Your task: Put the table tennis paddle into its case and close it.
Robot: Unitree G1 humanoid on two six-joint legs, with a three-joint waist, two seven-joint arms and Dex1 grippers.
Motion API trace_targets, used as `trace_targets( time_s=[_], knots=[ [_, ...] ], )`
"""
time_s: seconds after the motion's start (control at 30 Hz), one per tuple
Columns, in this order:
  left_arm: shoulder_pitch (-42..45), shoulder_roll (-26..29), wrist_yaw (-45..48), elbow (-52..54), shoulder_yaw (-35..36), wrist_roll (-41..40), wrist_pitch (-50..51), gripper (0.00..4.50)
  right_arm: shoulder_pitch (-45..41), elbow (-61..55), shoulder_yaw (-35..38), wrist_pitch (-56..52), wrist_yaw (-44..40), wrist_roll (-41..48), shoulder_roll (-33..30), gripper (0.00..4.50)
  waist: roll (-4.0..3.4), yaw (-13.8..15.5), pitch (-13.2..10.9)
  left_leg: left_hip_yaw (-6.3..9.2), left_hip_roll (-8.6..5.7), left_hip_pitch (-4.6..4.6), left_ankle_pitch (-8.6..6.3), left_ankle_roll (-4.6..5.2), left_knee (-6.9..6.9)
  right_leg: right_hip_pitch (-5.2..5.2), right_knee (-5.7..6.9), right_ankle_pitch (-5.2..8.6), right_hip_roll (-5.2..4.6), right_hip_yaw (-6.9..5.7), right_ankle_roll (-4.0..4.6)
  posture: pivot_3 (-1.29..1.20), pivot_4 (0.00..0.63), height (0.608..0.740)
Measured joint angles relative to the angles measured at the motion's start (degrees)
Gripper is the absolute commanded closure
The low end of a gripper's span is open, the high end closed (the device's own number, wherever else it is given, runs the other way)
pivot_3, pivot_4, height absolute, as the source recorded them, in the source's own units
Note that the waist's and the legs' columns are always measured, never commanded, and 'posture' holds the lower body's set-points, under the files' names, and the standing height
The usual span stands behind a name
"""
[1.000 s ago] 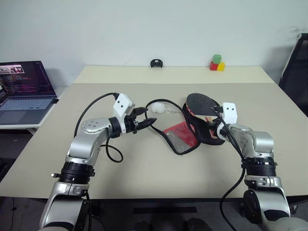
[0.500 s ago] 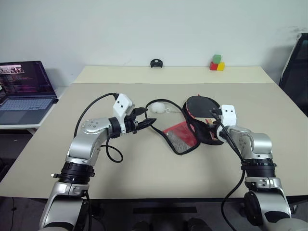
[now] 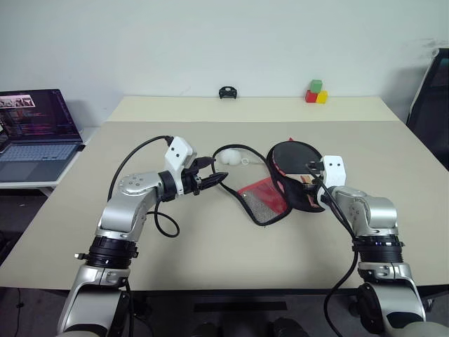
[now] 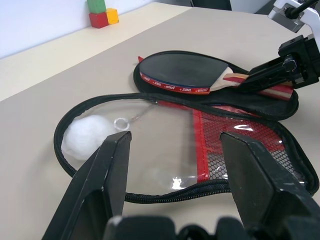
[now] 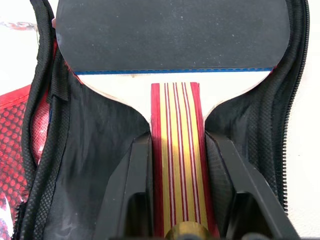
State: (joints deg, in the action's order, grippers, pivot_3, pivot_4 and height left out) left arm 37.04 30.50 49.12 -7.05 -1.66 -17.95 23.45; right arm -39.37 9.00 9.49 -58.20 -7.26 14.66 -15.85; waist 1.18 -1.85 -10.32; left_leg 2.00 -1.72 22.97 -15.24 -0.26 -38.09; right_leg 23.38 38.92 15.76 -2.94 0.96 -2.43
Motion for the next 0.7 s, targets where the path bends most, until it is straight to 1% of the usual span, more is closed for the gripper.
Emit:
trace_targets(
  time_s=[0.2,0.4,0.47,0.57,0.7],
  knots=[
    [-0.13,0.00,-0.10,0.03,0.00,0.00,0.00,1.44,-0.08,-2.63,0.45,-0.28,0.09,0.31,1.34,0.17,0.00,0.00,0.00,0.00,0.00,0.00,0.00,0.00,0.00,0.00,0.00,0.00,0.00,0.00,0.00,0.00,0.150,0.740],
    [-0.38,-0.06,-0.35,0.26,0.00,0.00,0.05,1.44,0.25,-8.59,0.35,-3.57,-0.94,1.41,0.71,0.17,0.00,0.03,0.00,0.01,0.00,0.00,0.00,0.00,0.00,0.00,0.00,0.00,0.00,-0.01,0.00,0.00,0.150,0.740],
    [-0.71,-0.14,-1.03,0.44,0.25,-0.01,0.05,1.44,1.38,-12.69,0.32,-4.52,-2.94,2.58,-1.21,0.17,0.00,0.07,0.00,0.02,0.00,0.01,0.00,0.00,0.00,0.00,-0.02,0.00,0.00,-0.01,0.00,0.00,0.150,0.740],
    [-1.59,-0.21,-2.17,0.33,1.37,0.07,0.03,1.44,4.90,-19.69,0.24,-4.56,-8.61,5.16,-6.60,0.17,0.00,0.13,0.00,0.03,0.00,0.01,-0.01,0.01,0.01,-0.02,-0.06,0.00,0.00,-0.03,-0.01,0.00,0.150,0.740],
    [-1.97,-0.45,-3.10,-0.97,2.01,0.40,-0.25,1.44,8.19,-24.03,0.39,-2.99,-15.51,8.52,-10.64,0.17,0.00,0.04,0.00,0.03,0.00,-0.04,-0.01,0.01,-0.01,-0.05,-0.01,0.00,0.00,-0.02,-0.01,0.00,0.150,0.740]
  ],
)
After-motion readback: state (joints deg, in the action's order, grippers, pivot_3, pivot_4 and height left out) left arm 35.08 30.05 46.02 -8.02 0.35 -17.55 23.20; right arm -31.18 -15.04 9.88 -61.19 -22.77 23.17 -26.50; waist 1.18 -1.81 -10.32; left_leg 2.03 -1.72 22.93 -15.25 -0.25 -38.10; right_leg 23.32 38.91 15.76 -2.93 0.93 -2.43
